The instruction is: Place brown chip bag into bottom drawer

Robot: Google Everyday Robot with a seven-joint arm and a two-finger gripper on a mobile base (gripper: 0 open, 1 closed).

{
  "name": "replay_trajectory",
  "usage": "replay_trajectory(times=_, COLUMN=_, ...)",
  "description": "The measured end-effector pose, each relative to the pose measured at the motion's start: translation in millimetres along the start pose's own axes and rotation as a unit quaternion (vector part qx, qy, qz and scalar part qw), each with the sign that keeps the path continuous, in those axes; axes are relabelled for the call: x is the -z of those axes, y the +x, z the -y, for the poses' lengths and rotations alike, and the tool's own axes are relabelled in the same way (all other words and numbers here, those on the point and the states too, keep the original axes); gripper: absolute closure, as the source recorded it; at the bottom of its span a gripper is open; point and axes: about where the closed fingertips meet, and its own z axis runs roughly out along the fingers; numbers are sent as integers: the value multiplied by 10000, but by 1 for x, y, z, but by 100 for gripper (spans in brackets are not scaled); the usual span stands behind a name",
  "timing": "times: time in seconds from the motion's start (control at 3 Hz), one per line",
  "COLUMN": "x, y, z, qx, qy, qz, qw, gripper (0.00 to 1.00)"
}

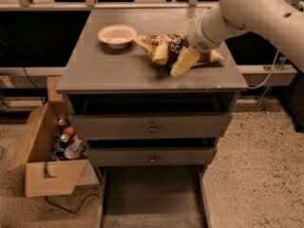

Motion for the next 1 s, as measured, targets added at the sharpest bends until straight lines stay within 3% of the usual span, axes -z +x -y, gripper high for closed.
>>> replay_trajectory(times=0.67, x=-42, y=-15, z=14, qx=-368, qy=-32, qz=258, qw=9990, gripper=0)
replay_trajectory(times=1.0, x=-63, y=-24, z=18, qx=-482, qy=-107, qz=375, qw=9981, gripper=9)
